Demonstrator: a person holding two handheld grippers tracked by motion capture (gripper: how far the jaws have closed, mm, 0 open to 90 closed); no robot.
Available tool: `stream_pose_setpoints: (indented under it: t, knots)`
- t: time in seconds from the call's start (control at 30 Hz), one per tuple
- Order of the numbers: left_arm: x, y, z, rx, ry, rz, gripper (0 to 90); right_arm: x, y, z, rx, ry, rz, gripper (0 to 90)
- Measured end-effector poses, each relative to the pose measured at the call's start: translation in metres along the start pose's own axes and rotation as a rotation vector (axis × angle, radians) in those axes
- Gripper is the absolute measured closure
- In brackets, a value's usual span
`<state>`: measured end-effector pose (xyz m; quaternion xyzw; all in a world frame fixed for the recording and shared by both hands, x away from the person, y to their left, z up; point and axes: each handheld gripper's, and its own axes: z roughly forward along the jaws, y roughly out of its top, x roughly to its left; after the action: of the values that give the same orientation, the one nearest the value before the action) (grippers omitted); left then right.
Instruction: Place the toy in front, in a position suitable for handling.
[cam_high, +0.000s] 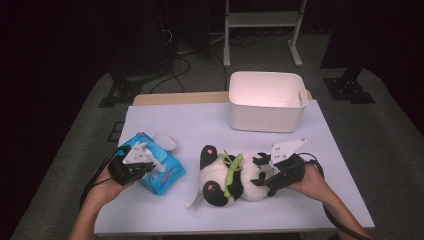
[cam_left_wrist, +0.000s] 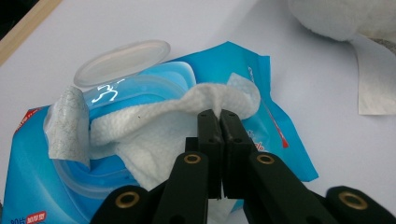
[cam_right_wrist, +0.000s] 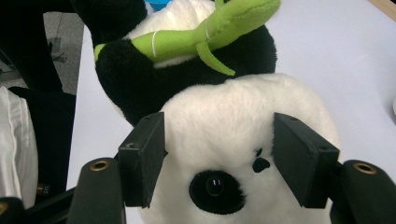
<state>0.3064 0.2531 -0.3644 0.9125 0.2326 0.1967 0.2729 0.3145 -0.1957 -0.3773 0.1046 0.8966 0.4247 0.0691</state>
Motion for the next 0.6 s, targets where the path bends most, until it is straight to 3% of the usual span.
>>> stream_pose_setpoints:
  t: [0.33, 0.6]
  knots:
    - [-0.001, 0.004, -0.001, 0.021, -0.03, 0.046, 89.5, 0.001, 0.0, 0.001, -0.001, -0.003, -0.011, 33.3]
    - [-0.005, 0.014, -0.008, 0.007, -0.093, 0.083, 89.5, 0.001, 0.0, 0.001, -0.001, -0.004, -0.016, 32.6]
